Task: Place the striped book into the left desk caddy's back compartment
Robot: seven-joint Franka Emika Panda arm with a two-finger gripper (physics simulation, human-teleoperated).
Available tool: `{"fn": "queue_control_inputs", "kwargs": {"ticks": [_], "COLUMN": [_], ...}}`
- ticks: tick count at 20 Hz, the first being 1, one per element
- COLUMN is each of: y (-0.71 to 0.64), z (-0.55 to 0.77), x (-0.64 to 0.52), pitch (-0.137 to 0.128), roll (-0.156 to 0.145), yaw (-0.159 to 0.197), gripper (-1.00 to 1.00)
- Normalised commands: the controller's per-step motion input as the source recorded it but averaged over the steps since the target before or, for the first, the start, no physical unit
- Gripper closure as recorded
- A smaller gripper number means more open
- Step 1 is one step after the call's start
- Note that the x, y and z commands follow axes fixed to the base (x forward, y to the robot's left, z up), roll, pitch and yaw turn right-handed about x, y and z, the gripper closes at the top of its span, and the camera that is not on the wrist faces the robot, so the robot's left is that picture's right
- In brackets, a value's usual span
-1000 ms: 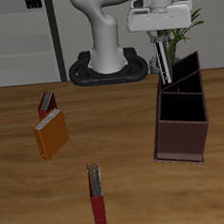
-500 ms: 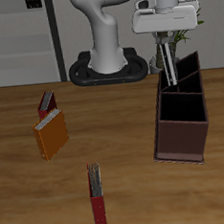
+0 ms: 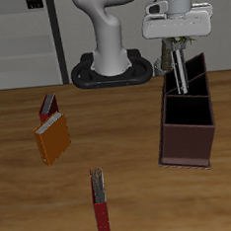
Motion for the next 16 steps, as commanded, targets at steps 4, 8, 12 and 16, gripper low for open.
{"fn": "queue_control_inputs", "kwargs": {"ticks": [4,8,12,16], "y": [0.22,0.22,0.25,0.17], "z": [-0.11,-0.06,0.02,0.01], "x": [0.1,0.01,0.02,0.09], "pitch": [0.029,0.02,-0.001,-0.007], "roll": [0.026,0.032,0.039,0.028], "yaw": [-0.005,-0.002,0.004,0.022], "gripper": [1.0,1.0,1.0,1.0]}}
